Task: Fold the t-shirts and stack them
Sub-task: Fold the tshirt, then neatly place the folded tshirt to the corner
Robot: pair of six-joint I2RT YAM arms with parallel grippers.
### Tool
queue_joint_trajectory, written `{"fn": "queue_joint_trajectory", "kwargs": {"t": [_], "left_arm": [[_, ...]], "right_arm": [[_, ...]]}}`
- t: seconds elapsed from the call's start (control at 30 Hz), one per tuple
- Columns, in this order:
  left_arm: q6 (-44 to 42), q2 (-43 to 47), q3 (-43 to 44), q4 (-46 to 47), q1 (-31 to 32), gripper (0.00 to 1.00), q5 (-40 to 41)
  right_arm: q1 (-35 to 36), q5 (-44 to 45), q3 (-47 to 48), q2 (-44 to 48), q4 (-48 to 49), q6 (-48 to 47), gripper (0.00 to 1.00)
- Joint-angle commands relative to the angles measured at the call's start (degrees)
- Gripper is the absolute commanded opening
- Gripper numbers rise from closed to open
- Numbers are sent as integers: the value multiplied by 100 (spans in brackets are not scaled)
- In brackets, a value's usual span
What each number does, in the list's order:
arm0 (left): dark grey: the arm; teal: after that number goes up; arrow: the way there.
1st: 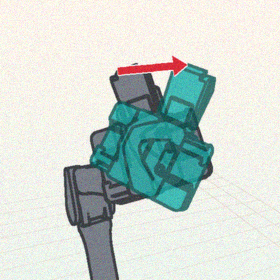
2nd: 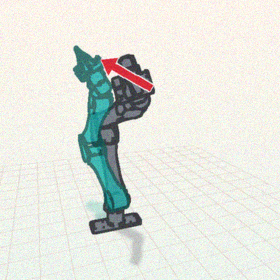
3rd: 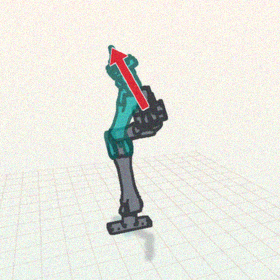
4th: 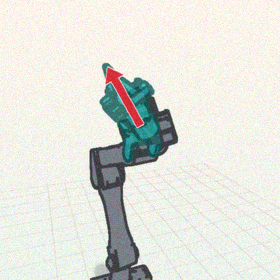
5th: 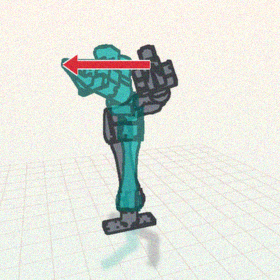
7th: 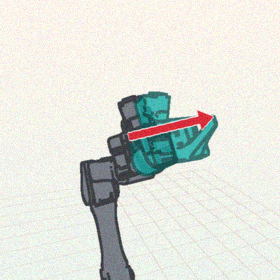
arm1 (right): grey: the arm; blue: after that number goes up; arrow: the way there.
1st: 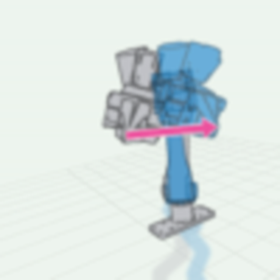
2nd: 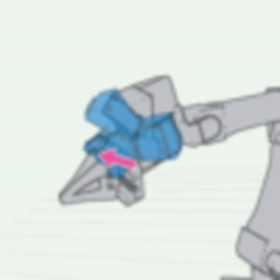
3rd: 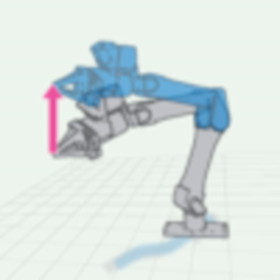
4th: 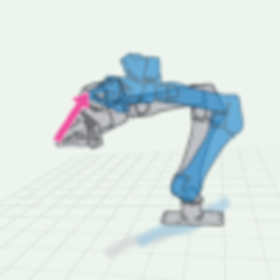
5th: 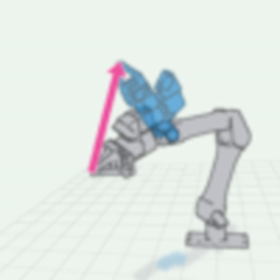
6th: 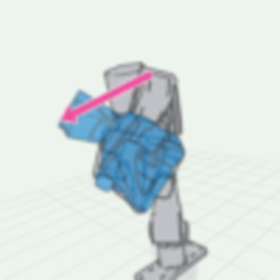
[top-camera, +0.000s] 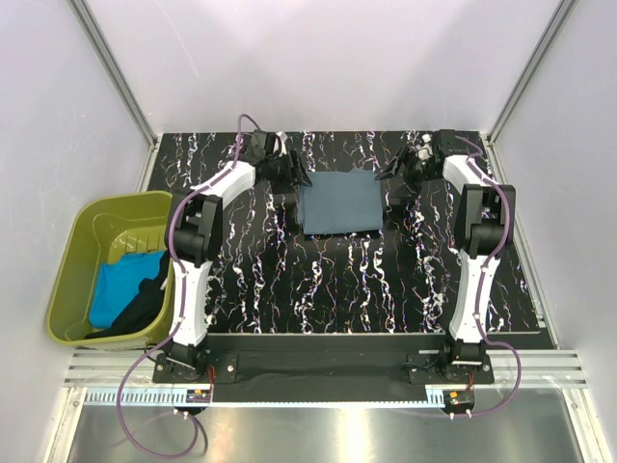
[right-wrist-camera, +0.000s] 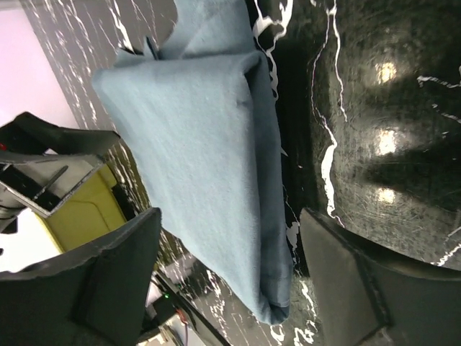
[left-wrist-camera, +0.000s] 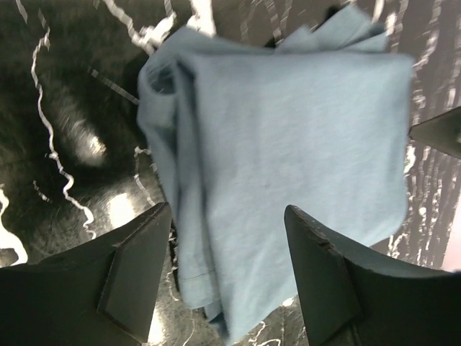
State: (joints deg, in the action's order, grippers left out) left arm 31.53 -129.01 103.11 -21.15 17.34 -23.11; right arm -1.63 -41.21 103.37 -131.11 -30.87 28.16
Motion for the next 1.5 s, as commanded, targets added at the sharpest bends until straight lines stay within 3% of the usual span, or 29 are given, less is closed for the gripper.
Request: {"fn": "queue_joint_trajectory", "kwargs": {"t": [0.0, 0.27, 0.53, 0.87, 1.0, 1.2, 1.3, 1.47], "left_arm": [[-41, 418, 17, 146, -3, 68, 52], [-138, 2080, -1748, 190, 6, 70, -150], [-86, 4023, -3576, 216, -3, 70, -281], [-191, 4867, -4079, -4, -38, 71, -281], [-191, 5069, -4238, -30, -108, 71, -299], [-138, 5184, -4255, -65, -231, 71, -431], [-164, 5289, -4247, -135, -240, 71, -431], [-244, 5483, -4387, -249, -319, 71, -440]], "right_arm": [[75, 17, -2, 60, 169, -302, 87], [128, -466, 798, -705, 389, -531, 90], [286, -817, 1675, -1505, 398, -620, 78], [400, -844, 2345, -2164, 240, -610, 65], [488, -977, 2643, -2445, -50, -785, 52], [558, -941, 2723, -2411, -86, -786, 22], [576, -854, 2575, -2201, -94, -777, 1], [593, -529, 1977, -1682, -77, -769, 0]]}}
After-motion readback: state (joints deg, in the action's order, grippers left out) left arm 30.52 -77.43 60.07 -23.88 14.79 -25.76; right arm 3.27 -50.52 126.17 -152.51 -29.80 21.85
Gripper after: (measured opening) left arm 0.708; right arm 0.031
